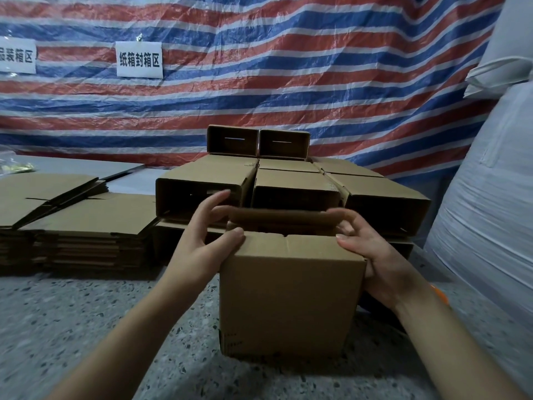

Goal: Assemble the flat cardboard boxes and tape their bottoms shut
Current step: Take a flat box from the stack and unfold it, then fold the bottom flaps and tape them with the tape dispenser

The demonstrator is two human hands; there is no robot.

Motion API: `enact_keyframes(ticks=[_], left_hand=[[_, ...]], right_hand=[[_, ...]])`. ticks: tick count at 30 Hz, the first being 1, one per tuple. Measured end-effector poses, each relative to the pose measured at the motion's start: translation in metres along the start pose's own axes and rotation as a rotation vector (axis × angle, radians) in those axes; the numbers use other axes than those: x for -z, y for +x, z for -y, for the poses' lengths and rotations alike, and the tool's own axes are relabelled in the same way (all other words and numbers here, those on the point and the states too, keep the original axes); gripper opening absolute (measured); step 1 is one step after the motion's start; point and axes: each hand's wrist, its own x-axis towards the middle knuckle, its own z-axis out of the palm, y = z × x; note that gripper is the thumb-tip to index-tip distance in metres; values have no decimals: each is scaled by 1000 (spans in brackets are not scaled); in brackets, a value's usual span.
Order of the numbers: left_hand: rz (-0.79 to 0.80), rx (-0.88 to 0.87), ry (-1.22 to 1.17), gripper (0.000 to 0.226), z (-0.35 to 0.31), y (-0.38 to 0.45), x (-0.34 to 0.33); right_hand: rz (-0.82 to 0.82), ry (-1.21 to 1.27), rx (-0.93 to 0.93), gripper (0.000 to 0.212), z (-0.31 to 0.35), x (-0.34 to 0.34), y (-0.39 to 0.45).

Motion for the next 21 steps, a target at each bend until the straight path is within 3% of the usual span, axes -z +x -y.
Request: enact_keyframes(ticks=[2, 4, 8, 13, 17, 19, 21], left_hand=[[-30, -27, 69, 30, -3, -2, -1], [-63, -50, 130, 22, -6, -5, -3], [-61, 6, 203, 16, -16, -6, -4], [55, -68, 855, 16, -47, 3, -11], [354, -251, 1102, 66, -64, 4, -47], [490, -262, 1168, 71, -62, 4, -58], [491, -299, 1215, 69, -57, 5, -58]], right_hand=[[-72, 13, -5, 23, -5, -2, -1], [-129, 9, -14, 10, -9, -5, -1], [-204, -1, 9, 11, -13, -12, -1], [-232, -44, 5, 15, -7, -19, -4], [-235, -23, -31, 17, -6, -20, -5], [-226, -35, -68, 17, -4, -20, -4], [-166, -101, -130, 23, -1, -10, -5]])
